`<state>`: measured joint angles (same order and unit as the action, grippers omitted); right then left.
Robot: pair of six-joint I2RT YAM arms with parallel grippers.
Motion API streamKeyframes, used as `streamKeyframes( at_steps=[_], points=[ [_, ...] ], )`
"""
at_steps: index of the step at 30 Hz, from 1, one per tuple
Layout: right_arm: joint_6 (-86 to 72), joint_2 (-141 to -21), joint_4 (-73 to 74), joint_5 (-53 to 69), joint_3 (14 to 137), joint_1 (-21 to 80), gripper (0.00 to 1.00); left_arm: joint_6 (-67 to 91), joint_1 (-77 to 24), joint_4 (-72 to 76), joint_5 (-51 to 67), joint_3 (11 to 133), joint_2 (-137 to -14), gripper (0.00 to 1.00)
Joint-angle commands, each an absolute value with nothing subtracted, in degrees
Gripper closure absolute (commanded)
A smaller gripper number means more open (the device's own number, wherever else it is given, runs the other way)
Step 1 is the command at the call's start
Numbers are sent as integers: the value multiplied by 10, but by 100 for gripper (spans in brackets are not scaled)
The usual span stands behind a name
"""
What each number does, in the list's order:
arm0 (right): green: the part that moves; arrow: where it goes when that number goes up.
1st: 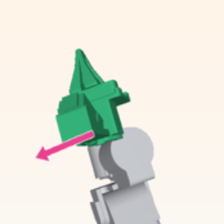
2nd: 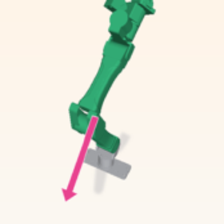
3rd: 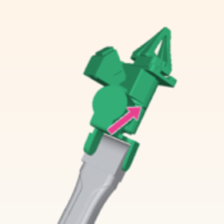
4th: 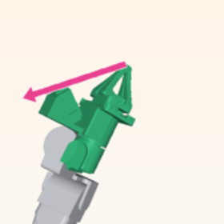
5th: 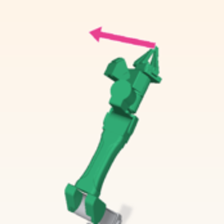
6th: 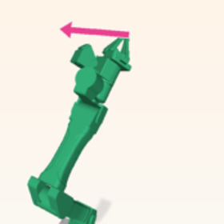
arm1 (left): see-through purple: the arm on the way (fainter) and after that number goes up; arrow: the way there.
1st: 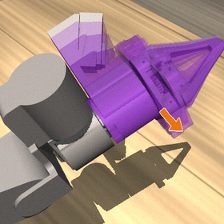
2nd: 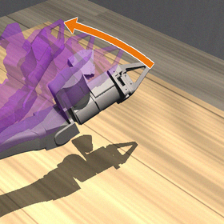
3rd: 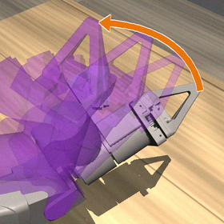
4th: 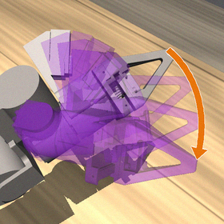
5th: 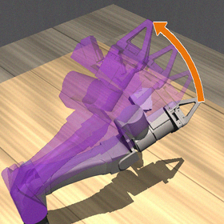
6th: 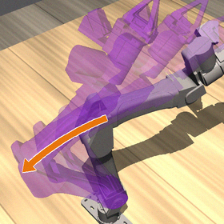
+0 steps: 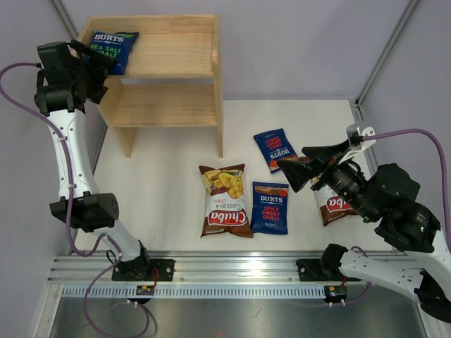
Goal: Place and organize the chips bags onto the shelf
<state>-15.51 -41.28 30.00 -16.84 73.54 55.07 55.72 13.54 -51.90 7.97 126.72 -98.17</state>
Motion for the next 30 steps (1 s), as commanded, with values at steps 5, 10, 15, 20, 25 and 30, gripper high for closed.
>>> streamKeyframes(
  at_steps=[5, 10, 15, 20, 25, 30],
  points=[
    [-156, -404, 294, -169, 744, 549, 0, 568, 128, -497, 98, 1291, -998, 2],
    [-155, -405, 295, -168, 744, 549, 1, 574, 129, -491, 112, 1307, -1012, 1],
    [-156, -407, 303, -169, 739, 549, 1, 567, 130, -486, 110, 1333, -1001, 1],
    [-158, -410, 307, -169, 738, 549, 1, 558, 130, -460, 104, 1314, -962, 1],
    [-155, -429, 323, -170, 748, 550, 1, 543, 130, -449, 112, 1307, -935, 1],
    [-154, -495, 391, -196, 772, 548, 1, 525, 132, -449, 102, 1273, -877, 1]
  ],
)
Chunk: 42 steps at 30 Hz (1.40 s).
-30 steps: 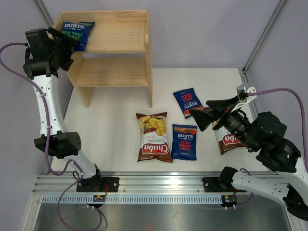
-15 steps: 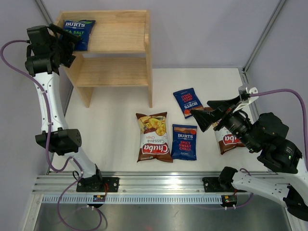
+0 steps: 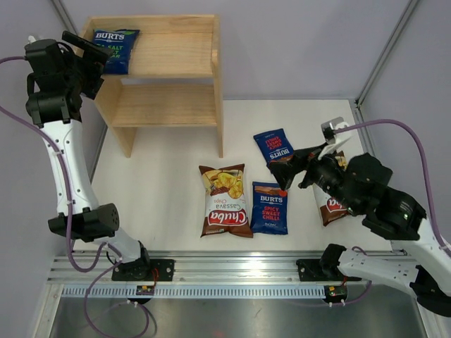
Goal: Place and organize the chips bags onto the shelf
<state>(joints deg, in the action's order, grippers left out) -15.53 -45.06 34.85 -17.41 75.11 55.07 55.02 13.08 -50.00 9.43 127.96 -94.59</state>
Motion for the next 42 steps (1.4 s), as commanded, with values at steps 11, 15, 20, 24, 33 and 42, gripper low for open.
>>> streamKeyframes(
  at_steps=[11, 15, 20, 24, 33, 42],
  points=[
    [-181, -683, 384, -3, 728, 295, 1, 332, 134, -462, 165, 1002, -563, 1],
    [-168, -767, 368, 39, 736, 216, 2, 270, 133, -470, 326, 839, -446, 1],
    [-108, -860, 304, 132, 776, 112, 0, 240, 85, -430, 356, 643, -296, 1],
    [-102, -1035, 328, 201, 905, 45, 2, 237, 62, -431, 383, 563, -247, 1],
    [30, -1311, 485, 212, 1197, 27, 13, 180, -37, -469, 269, 526, -223, 1],
    [68, -1422, 564, 301, 1295, 22, 25, 180, -56, -461, 284, 493, -214, 1]
  ],
)
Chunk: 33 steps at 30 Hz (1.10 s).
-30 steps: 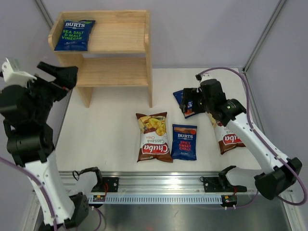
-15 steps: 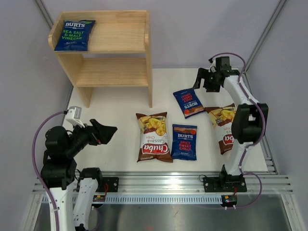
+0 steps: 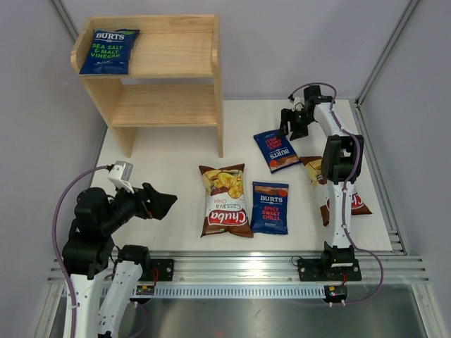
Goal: Place and organize the chips bags onto the shelf
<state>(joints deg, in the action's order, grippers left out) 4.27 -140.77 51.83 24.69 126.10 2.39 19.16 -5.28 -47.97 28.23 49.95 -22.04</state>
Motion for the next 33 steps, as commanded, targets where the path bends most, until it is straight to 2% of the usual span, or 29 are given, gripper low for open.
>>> streamKeyframes(
  at_steps=[1, 10, 14, 17, 20, 22, 24, 33],
  points=[
    [66, -1426, 567, 305, 1296, 22, 31, 181, -55, -459, 286, 493, -216, 1],
    [45, -1432, 566, 301, 1277, 23, 42, 183, -56, -454, 294, 486, -214, 1],
    [19, -1403, 512, 287, 1220, 22, 59, 185, -56, -449, 297, 478, -214, 1],
    [7, -1379, 481, 279, 1184, 22, 63, 185, -58, -451, 297, 478, -213, 1],
    [-5, -1359, 454, 282, 1153, 23, 75, 185, -58, -450, 294, 475, -214, 1],
    [-28, -1344, 426, 289, 1136, 21, 91, 185, -58, -449, 292, 476, -217, 1],
    [-55, -1310, 393, 295, 1095, 22, 100, 185, -59, -452, 289, 479, -223, 1],
    [-236, -1130, 187, 271, 907, 18, 100, 215, -58, -447, 248, 483, -252, 1]
  ],
)
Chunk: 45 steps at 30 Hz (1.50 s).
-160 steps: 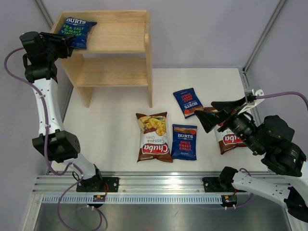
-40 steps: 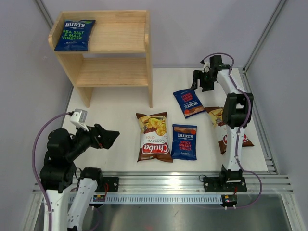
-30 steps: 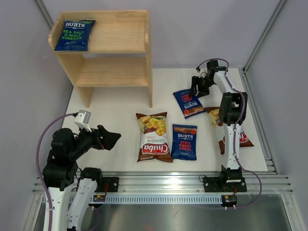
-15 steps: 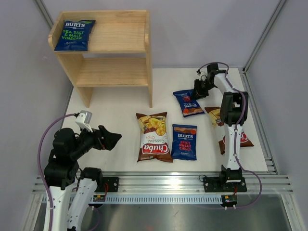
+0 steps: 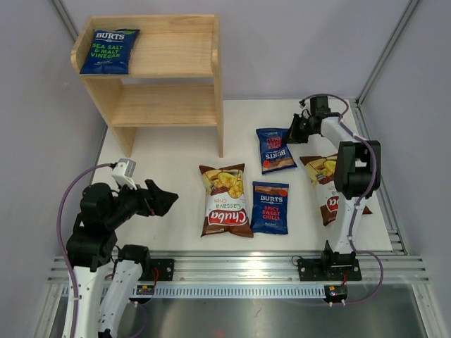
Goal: Place and organize the chips bags onto the shelf
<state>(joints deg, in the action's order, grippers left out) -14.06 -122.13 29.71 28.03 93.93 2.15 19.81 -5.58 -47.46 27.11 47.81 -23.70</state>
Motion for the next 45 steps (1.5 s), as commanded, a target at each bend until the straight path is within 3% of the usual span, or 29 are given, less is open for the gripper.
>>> streamKeyframes(
  at_steps=[1, 7, 10, 15, 19, 32, 45],
  points=[
    [-256, -1112, 147, 267, 889, 18, 100, 232, -58, -429, 250, 477, -262, 1],
    [-424, -962, -14, 224, 741, 17, 100, 313, -69, -305, 286, 450, -315, 1],
    [-529, -877, -83, 189, 664, 17, 100, 352, -130, -193, 263, 434, -345, 1],
    [-717, -733, -161, 143, 535, 17, 100, 379, -315, -23, 150, 391, -407, 1],
    [-846, -636, -196, 121, 446, 25, 100, 392, -408, 221, 114, 349, -489, 1],
    [-967, -396, -45, 74, 405, 75, 100, 410, -497, 578, 85, 452, -789, 1],
    [-980, -358, -36, 90, 402, 78, 100, 418, -522, 671, 116, 514, -843, 1]
  ],
)
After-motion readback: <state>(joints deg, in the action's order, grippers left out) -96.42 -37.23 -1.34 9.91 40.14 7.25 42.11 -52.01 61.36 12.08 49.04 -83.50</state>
